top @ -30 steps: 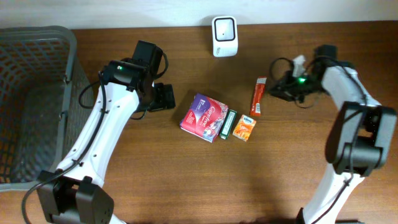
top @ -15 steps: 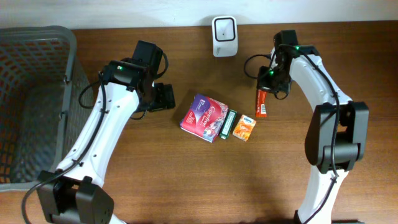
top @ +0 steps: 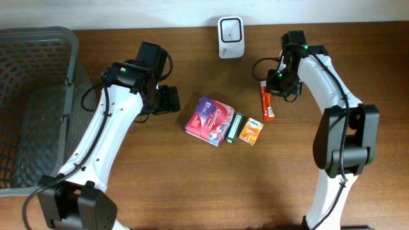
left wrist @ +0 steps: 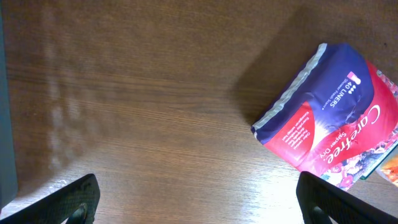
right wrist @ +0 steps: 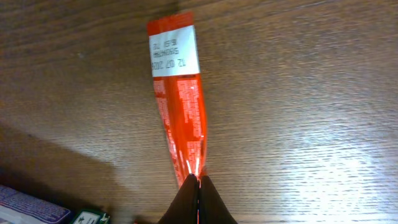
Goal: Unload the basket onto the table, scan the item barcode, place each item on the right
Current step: 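Lower the right gripper onto the orange Kleenex pack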
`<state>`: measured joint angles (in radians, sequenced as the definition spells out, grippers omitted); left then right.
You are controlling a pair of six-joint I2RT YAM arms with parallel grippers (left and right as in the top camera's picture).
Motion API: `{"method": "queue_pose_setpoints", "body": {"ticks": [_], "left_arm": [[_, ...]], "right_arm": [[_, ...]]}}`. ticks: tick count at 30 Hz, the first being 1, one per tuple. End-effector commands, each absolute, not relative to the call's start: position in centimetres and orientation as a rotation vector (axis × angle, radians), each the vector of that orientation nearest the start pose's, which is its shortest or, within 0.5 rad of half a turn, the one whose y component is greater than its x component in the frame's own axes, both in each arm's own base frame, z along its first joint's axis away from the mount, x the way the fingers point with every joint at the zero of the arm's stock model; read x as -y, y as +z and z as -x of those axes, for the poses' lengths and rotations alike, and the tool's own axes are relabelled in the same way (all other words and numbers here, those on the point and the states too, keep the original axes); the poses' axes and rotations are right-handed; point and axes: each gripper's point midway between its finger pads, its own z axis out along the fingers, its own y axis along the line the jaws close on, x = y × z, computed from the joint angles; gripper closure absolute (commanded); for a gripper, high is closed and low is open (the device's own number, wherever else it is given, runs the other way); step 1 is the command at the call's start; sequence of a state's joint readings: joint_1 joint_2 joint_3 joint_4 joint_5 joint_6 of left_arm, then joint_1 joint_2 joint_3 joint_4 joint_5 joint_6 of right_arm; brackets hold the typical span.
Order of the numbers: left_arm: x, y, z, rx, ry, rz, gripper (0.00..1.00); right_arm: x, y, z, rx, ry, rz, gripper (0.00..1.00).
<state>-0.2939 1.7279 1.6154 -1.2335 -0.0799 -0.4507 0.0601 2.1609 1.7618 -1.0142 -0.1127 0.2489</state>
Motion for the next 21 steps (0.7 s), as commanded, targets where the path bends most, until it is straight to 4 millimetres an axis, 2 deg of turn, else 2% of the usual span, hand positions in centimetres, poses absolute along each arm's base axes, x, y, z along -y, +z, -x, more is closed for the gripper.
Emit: {"method": "queue_pose_setpoints", "body": {"ticks": [1,4,6,9,10,11,12,14,15,17,18,19,20,21], "left_arm": [[9.1,17.0,-35.5,-2.881,-0.007,0.257,0.01],[9.1,17.0,-35.5,-2.882,-0.007,0.257,0.01],[9.1,17.0,-35.5,-2.881,-0.007,0.257,0.01],[9.1,17.0,-35.5,-2.882,-0.007,0.257,0.01],[9.1,17.0,-35.5,-2.881,-0.007,0.257,0.01],[9.1,17.0,-35.5,-2.881,-0.007,0.257,0.01],[9.1,17.0,-35.5,-2.881,-0.007,0.257,0.01],[9.1,17.0,-35.5,-2.882,-0.007,0.257,0.01],[9.1,17.0,-35.5,-2.882,-0.007,0.257,0.01],[9.1,17.0,-35.5,-2.881,-0.007,0.257,0.01],[9.1,17.0,-35.5,-2.882,-0.007,0.257,0.01],[9.1,17.0,-35.5,-2.882,-0.007,0.257,0.01],[9.1,17.0,-35.5,-2.881,-0.007,0.257,0.01],[9.1,17.0,-35.5,-2.882,-0.007,0.257,0.01]], "right_arm": [[-5.4,4.6,-45.4,-2.986,0.178,-0.241,0.96],[-5.4,1.6,-45.0,-3.050,0.165,-0.249,0.96],[-5.4,0.8,-45.0,-3.061,0.162,-0.250,0.96],[-5.3,-1.7,-44.1,-3.122,0.141,-0.259,0.96],[-5.2,-1.7,-44.1,-3.125,0.133,-0.260,0.96],[-5.0,-1.2,-44.0,-3.128,0.120,-0.261,0.96],[-4.9,0.5,-43.8,-3.141,0.114,-0.264,0.96],[-4.9,5.9,-43.5,-3.170,0.109,-0.249,0.96],[-4.9,6.7,-43.0,-3.192,0.104,-0.251,0.96],[-5.1,6.8,-41.6,-3.250,0.114,-0.250,0.96],[-7.1,6.8,-40.5,-3.291,0.295,-0.083,0.94],[-8.6,7.2,-39.8,-3.299,0.434,0.036,0.78],[-9.8,7.5,-39.1,-3.313,0.502,0.089,0.60],[-10.3,7.4,-38.6,-3.331,0.493,0.109,0.51]]}}
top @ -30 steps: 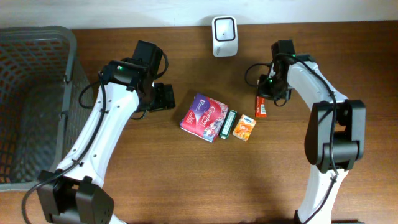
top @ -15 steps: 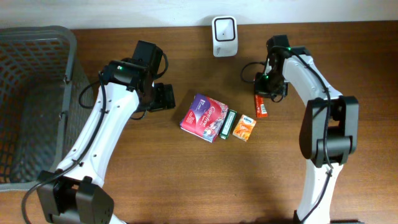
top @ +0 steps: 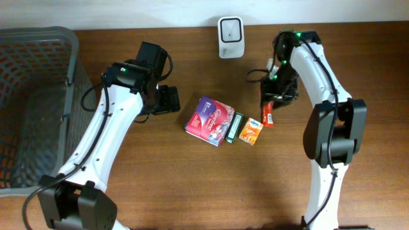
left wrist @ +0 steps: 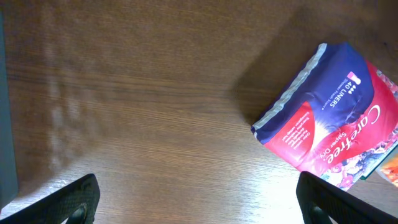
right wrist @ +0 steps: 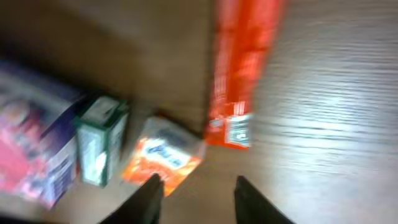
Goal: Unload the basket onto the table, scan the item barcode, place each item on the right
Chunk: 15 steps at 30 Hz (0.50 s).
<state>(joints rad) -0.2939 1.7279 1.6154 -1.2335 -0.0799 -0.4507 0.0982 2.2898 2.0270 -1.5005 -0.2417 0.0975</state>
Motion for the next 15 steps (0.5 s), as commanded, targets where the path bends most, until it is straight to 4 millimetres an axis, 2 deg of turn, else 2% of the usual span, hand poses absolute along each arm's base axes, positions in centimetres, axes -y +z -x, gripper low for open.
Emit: {"method": "queue_pose_setpoints", "body": {"ticks": [1,3,5,6,7,9,11,13,15], "left_arm": [[9.1,17.0,-35.5,-2.881,-0.007,0.257,0.01],[9.1,17.0,-35.5,-2.881,-0.007,0.257,0.01],[9.1,17.0,-35.5,-2.882,-0.007,0.257,0.01],[9.1,17.0,-35.5,-2.881,-0.007,0.257,0.01],[9.1,17.0,-35.5,-2.882,-0.007,0.257,0.01],[9.1,17.0,-35.5,-2.882,-0.007,0.257,0.01],[9.1,17.0,-35.5,-2.881,-0.007,0.257,0.01],[9.1,17.0,-35.5,-2.882,-0.007,0.257,0.01],[9.1,17.0,-35.5,-2.881,-0.007,0.257,0.01]], "right_arm": [[-11.1,7.0,-37.9,-3.355,0.483,0.146,0.43],[-12.4,5.9,-36.3,-3.408,0.454,0.194,0.41],[-12.7,5.0,-34.9,-3.467,0.427,0.148,0.40],[-12.7,4.4,-34.4,-3.490,0.405,0.086,0.45],[-12.5,2.9,-33.8,-3.514,0.367,-0.020,0.53],[-12.5,1.6,-33.6,-3.511,0.353,-0.066,0.55],[-12.6,1.2,-34.3,-3.479,0.345,-0.106,0.67],[-11.7,0.8,-35.1,-3.451,0.229,-0.205,0.74],[-11.5,0.7,-35.5,-3.435,0.212,-0.221,0.86]]}}
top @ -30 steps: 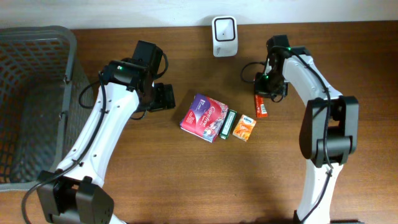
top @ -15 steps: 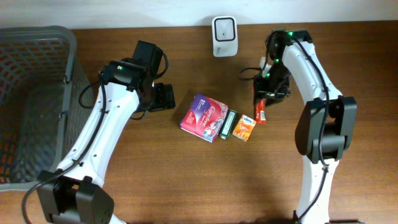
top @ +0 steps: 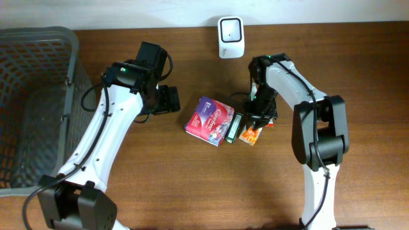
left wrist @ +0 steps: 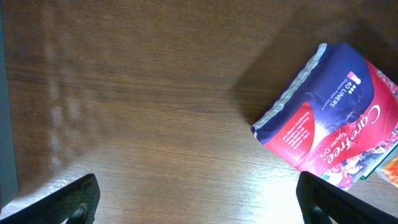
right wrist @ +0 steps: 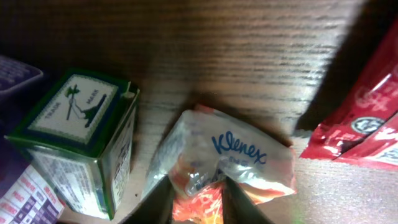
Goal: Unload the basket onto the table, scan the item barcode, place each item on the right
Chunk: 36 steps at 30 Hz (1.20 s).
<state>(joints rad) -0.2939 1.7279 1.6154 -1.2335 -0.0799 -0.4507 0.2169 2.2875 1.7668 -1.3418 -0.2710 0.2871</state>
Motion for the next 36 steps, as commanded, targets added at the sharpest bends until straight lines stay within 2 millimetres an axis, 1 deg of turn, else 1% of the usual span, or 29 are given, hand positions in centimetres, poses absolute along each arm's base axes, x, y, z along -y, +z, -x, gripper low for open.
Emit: {"method": "queue_pose_setpoints", "body": {"ticks": [1,2,3,4,5,6,7,8,9,10,11,12,13,14,15,16,18,19,20,21,22,24,25,26,28,31,32,34,36], "left_arm": [[9.1,17.0,-35.5,-2.882,-0.007,0.257,0.01],[9.1,17.0,-35.5,-2.881,-0.007,0.257,0.01],[9.1,17.0,-35.5,-2.882,-0.007,0.257,0.01],[9.1,17.0,-35.5,-2.881,-0.007,0.257,0.01],[9.1,17.0,-35.5,-2.881,-0.007,0.257,0.01],[9.1,17.0,-35.5,-2.882,-0.007,0.257,0.01],[9.1,17.0,-35.5,-2.882,-0.007,0.257,0.01],[9.1,17.0,-35.5,-2.882,-0.007,0.257,0.01],[9.1,17.0,-35.5,-2.881,-0.007,0.257,0.01],[9.1,17.0,-35.5,-2.882,-0.007,0.257,0.01],[9.1,17.0,-35.5,-2.882,-0.007,0.257,0.01],[9.1,17.0,-35.5,-2.881,-0.007,0.257,0.01],[9.1,17.0,-35.5,-2.882,-0.007,0.257,0.01],[9.1,17.0,-35.5,-2.881,-0.007,0.257,0.01],[9.1,17.0,-35.5,-2.881,-0.007,0.257,0.01],[9.1,17.0,-35.5,-2.882,-0.007,0.257,0.01],[9.1,17.0,-35.5,-2.882,-0.007,0.257,0.01],[9.1,17.0,-35.5,-2.882,-0.007,0.257,0.01],[9.1,17.0,-35.5,-2.881,-0.007,0.257,0.01],[9.1,17.0,-35.5,-2.882,-0.007,0.257,0.01],[9.1,17.0,-35.5,-2.882,-0.007,0.257,0.01],[9.1,17.0,-35.5,-2.881,-0.007,0.257,0.01],[9.1,17.0,-35.5,-2.882,-0.007,0.257,0.01],[9.1,17.0,-35.5,-2.881,-0.007,0.257,0.01],[9.1,17.0,-35.5,-2.882,-0.007,0.257,0.01],[9.1,17.0,-35.5,-2.882,-0.007,0.257,0.01],[9.1,17.0,-35.5,-2.881,-0.007,0.257,0.01],[9.1,17.0,-35.5,-2.881,-0.007,0.257,0.01],[9.1,17.0,-35.5,-2.882,-0.007,0.257,0.01]], "right_arm": [[-11.6,0.9,-35.8,-3.425,0.218,-0.218,0.92],[-11.7,1.7,-36.4,-3.409,0.227,-0.207,0.96],[-12.0,2.6,-37.1,-3.389,0.251,-0.174,0.96],[-13.0,4.4,-38.3,-3.343,0.362,-0.071,0.96],[-13.2,6.2,-39.7,-3.292,0.421,-0.036,0.96],[-12.8,7.6,-41.0,-3.240,0.451,-0.031,0.96],[-13.0,8.4,-41.8,-3.199,0.520,0.006,0.96],[-13.6,9.8,-43.6,-3.070,0.759,0.108,0.96],[-13.0,9.9,-44.4,-3.031,0.812,0.084,0.96],[-11.9,9.6,-44.6,-3.031,0.808,0.046,0.96],[-11.3,9.0,-43.5,-3.089,0.778,0.020,0.78],[-11.6,8.6,-42.6,-3.132,0.760,0.028,0.69],[-12.2,7.8,-41.5,-3.175,0.738,0.051,0.67],[-12.7,6.5,-40.3,-3.236,0.644,0.083,0.66],[-12.6,5.0,-39.6,-3.283,0.519,0.030,0.66],[-12.2,3.4,-39.1,-3.315,0.348,-0.090,0.66],[-13.3,1.5,-38.8,-3.304,0.299,-0.164,0.67],[-13.6,0.9,-38.8,-3.295,0.287,-0.186,0.67],[-13.3,0.4,-38.9,-3.285,0.230,-0.239,0.67],[-12.7,0.1,-39.1,-3.271,0.163,-0.257,0.67],[-12.1,0.0,-39.5,-3.253,0.104,-0.252,0.73],[-10.8,0.0,-39.8,-3.231,-0.015,-0.245,0.74],[-10.7,-0.1,-39.9,-3.226,-0.022,-0.244,0.73],[-10.7,-0.1,-40.1,-3.216,-0.017,-0.245,0.69],[-10.7,-0.1,-40.4,-3.206,-0.012,-0.245,0.66],[-9.9,0.0,-39.3,-3.255,-0.029,-0.269,0.64],[-9.6,0.2,-38.1,-3.308,-0.019,-0.292,0.63],[-9.7,0.4,-37.3,-3.346,0.014,-0.309,0.64],[-9.7,0.4,-37.2,-3.353,0.008,-0.308,0.64]]}}
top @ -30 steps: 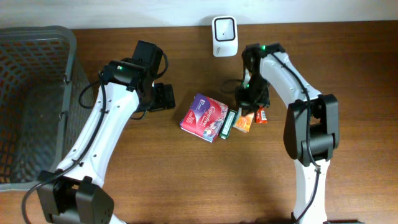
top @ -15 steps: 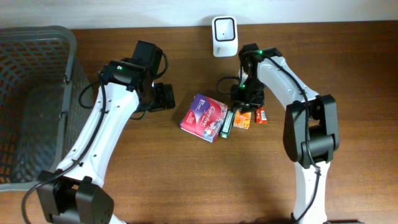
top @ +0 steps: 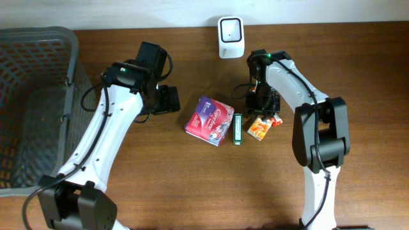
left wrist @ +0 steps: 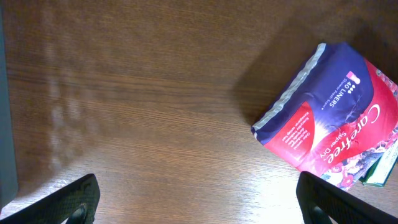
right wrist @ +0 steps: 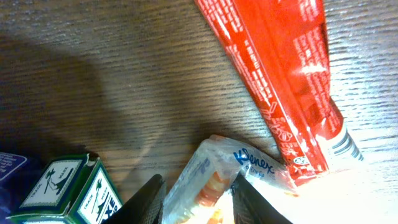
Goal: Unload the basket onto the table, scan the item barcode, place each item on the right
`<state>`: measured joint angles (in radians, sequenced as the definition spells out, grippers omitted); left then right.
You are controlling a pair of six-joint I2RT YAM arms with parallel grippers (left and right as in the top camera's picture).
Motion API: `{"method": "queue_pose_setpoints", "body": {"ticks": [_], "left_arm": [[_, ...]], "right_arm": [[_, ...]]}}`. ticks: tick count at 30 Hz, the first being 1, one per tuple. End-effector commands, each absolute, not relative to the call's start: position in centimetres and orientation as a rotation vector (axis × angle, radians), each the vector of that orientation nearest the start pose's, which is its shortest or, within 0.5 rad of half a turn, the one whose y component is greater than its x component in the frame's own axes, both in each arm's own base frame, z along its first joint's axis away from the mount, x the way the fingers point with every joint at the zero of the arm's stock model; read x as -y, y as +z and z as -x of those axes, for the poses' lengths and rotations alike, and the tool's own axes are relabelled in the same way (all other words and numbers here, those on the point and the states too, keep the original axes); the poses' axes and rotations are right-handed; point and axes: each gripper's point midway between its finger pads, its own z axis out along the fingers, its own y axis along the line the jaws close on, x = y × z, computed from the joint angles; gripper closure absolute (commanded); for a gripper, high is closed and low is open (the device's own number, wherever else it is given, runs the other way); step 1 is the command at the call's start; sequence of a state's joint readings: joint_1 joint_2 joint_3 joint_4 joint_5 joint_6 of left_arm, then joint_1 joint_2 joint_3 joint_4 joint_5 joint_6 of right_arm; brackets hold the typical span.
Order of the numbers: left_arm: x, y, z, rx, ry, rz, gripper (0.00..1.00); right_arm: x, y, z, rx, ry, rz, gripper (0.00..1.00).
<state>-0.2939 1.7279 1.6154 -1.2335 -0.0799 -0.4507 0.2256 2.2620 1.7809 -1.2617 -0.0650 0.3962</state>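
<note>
An orange Kleenex tissue pack (right wrist: 214, 180) sits between the fingers of my right gripper (right wrist: 196, 200), which is shut on it; both pads press its sides. In the overhead view the pack (top: 259, 127) lies just below my right gripper (top: 262, 107). A red snack bar (right wrist: 280, 81) lies on the table to its right, its end touching the pack. The white barcode scanner (top: 230, 29) stands at the back edge. My left gripper (left wrist: 199, 205) is open over bare wood, left of a purple Carefree pack (left wrist: 336, 124).
A green box (top: 238, 128) lies between the purple pack (top: 209, 119) and the tissue pack, and shows at the lower left of the right wrist view (right wrist: 62, 193). A grey mesh basket (top: 38, 30) fills the table's left end.
The tissue pack has shifted right and back, away from the green box, and now touches the red bar. My right gripper moved with it. The left arm has not moved.
My right gripper was shut at the red bar's end, right of the item group. Then it was open and blurred beside the bar. Then its fingers straddled the tissue pack next to the green box. Now it holds the pack, displaced toward the bar.
</note>
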Motion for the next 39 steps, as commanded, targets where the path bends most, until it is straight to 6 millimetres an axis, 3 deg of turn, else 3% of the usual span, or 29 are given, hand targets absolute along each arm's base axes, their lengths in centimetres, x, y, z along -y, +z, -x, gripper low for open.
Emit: {"method": "queue_pose_setpoints", "body": {"ticks": [1,2,5,7,9,10,12,14,19,23,24,25,26,28,29,31,32,33,34,37,39], "left_arm": [[9.1,17.0,-35.5,-2.881,-0.007,0.257,0.01],[9.1,17.0,-35.5,-2.881,-0.007,0.257,0.01],[9.1,17.0,-35.5,-2.882,-0.007,0.257,0.01],[9.1,17.0,-35.5,-2.882,-0.007,0.257,0.01],[9.1,17.0,-35.5,-2.881,-0.007,0.257,0.01],[9.1,17.0,-35.5,-2.882,-0.007,0.257,0.01],[9.1,17.0,-35.5,-2.882,-0.007,0.257,0.01],[9.1,17.0,-35.5,-2.881,-0.007,0.257,0.01],[9.1,17.0,-35.5,-2.882,-0.007,0.257,0.01],[9.1,17.0,-35.5,-2.882,-0.007,0.257,0.01],[9.1,17.0,-35.5,-2.881,-0.007,0.257,0.01],[9.1,17.0,-35.5,-2.882,-0.007,0.257,0.01],[9.1,17.0,-35.5,-2.881,-0.007,0.257,0.01],[9.1,17.0,-35.5,-2.882,-0.007,0.257,0.01],[9.1,17.0,-35.5,-2.882,-0.007,0.257,0.01],[9.1,17.0,-35.5,-2.882,-0.007,0.257,0.01],[9.1,17.0,-35.5,-2.882,-0.007,0.257,0.01],[9.1,17.0,-35.5,-2.882,-0.007,0.257,0.01],[9.1,17.0,-35.5,-2.881,-0.007,0.257,0.01],[9.1,17.0,-35.5,-2.882,-0.007,0.257,0.01],[9.1,17.0,-35.5,-2.881,-0.007,0.257,0.01]], "right_arm": [[-9.7,0.3,-37.0,-3.356,0.003,-0.309,0.64],[-9.6,0.0,-36.7,-3.365,-0.005,-0.316,0.64],[-9.4,-0.8,-35.7,-3.391,-0.014,-0.335,0.96],[-10.0,-0.2,-36.2,-3.385,0.041,-0.340,0.96],[-12.1,3.4,-38.9,-3.324,0.251,-0.189,0.96],[-14.1,7.1,-41.5,-3.213,0.458,-0.047,0.96],[-15.3,10.8,-44.6,-3.050,0.653,0.044,0.96],[-16.1,11.6,-47.0,-2.911,0.855,0.098,0.96],[-17.6,9.7,-51.1,-2.651,1.287,0.132,0.96],[-17.3,5.4,-51.6,-2.690,1.304,0.090,0.96],[-16.0,3.6,-51.7,-2.761,1.195,0.024,0.96],[-13.4,1.7,-51.6,-2.871,0.975,-0.105,0.95],[-11.0,1.0,-51.2,-2.935,0.816,-0.162,0.83],[-7.4,1.3,-50.7,-2.992,0.674,-0.215,0.79],[-5.5,2.2,-50.6,-3.007,0.625,-0.260,0.78],[-3.6,5.1,-50.5,-3.009,0.588,-0.290,0.75],[-3.5,6.6,-50.6,-3.001,0.588,-0.273,0.75],[-4.4,9.4,-50.5,-2.980,0.609,-0.169,0.75],[-5.4,10.5,-50.4,-2.970,0.630,-0.127,0.75],[-9.2,9.5,-50.1,-2.993,0.642,-0.016,0.80],[-13.3,7.8,-50.0,-2.986,0.643,0.111,0.80]]}}
